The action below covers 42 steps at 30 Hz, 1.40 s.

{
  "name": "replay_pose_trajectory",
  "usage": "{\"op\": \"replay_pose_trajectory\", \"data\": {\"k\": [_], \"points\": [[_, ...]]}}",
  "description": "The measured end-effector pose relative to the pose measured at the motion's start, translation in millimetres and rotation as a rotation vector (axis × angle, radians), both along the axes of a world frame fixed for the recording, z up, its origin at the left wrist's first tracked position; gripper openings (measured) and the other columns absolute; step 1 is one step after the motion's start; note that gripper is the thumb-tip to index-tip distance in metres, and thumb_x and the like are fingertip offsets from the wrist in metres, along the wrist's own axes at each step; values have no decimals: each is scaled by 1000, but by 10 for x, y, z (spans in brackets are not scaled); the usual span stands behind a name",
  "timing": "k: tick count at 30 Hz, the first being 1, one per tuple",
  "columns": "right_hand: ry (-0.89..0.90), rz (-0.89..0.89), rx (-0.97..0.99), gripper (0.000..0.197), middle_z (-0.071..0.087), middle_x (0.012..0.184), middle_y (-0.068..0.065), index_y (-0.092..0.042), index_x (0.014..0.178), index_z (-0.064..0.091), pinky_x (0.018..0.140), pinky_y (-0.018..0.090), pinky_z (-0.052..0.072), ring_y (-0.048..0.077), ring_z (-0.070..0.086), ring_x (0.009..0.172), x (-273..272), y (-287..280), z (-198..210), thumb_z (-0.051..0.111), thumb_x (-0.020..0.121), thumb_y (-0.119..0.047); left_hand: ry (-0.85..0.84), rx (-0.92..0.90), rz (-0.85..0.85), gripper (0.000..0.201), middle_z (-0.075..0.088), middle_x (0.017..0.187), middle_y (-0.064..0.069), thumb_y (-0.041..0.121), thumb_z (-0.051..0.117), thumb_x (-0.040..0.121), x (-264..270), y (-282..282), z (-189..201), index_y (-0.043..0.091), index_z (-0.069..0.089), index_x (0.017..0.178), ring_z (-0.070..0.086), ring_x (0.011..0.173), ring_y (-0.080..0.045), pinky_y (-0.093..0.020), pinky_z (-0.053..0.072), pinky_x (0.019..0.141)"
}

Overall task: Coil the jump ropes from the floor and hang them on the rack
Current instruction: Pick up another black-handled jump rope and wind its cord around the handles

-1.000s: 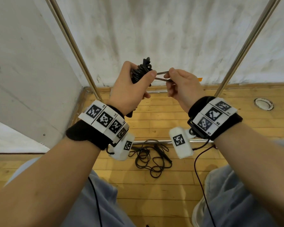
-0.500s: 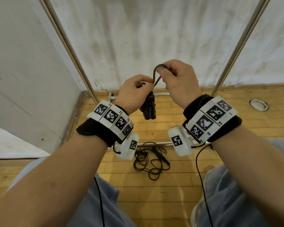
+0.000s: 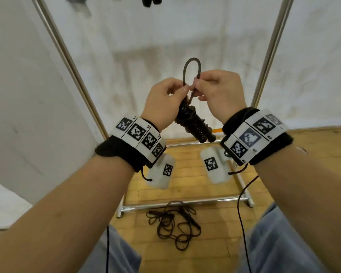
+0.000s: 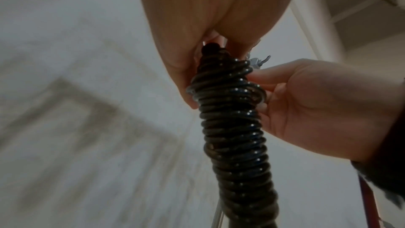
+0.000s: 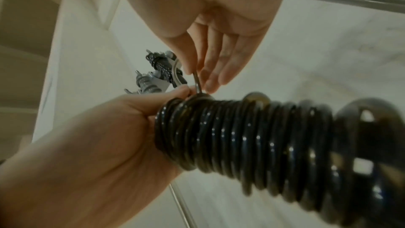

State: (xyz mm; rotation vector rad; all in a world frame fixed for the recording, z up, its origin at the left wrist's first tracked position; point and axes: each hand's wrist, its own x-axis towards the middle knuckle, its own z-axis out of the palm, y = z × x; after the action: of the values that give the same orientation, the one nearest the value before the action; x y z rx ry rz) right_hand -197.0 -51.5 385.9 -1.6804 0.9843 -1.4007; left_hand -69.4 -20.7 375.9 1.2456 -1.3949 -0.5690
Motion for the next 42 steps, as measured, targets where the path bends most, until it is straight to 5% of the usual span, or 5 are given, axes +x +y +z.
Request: {"op": "replay_pose_trajectory", "data": {"k": [9,16,19,23,42], "points": [[-122,-37,-153,25,66,66,2,-25,71,64,62,27,54,17,64,60,-139,-258,1183,58,87,-6,117,-182,29,16,66,72,-5,-1,55,90,-140,-256,1293,14,61,90,68,65,-14,-25,54,58],[-135,-62,-270,25,64,62,1,-15,68,67,65,30,55,15,60,58,-80,-535,1943,56,88,-6,47,-297,184,13,68,79,-1,15,62,90,-230,-590,2052,22,62,79,70,63,-14,-20,49,48],[-135,-78,-306,24,67,64,2,-16,67,68,69,35,57,18,64,61,-41,-665,2181,57,87,-8,28,-350,268,14,71,78,-2,21,62,89,-230,-733,2280,24,65,75,71,74,-19,-38,58,73],[-126,-102,-330,27,70,67,7,-19,61,66,69,37,59,20,65,61,17,-819,2442,60,86,-10,-5,-399,337,9,72,77,-3,18,62,86,-185,-888,2546,16,70,81,70,75,-22,-42,57,77],[-50,-29,-190,20,68,69,12,-12,66,61,56,25,56,16,64,54,142,-1013,2454,62,86,-5,-592,-330,600,12,63,90,0,5,57,84,-97,-1071,2804,13,64,90,52,80,-15,-25,37,66]]}}
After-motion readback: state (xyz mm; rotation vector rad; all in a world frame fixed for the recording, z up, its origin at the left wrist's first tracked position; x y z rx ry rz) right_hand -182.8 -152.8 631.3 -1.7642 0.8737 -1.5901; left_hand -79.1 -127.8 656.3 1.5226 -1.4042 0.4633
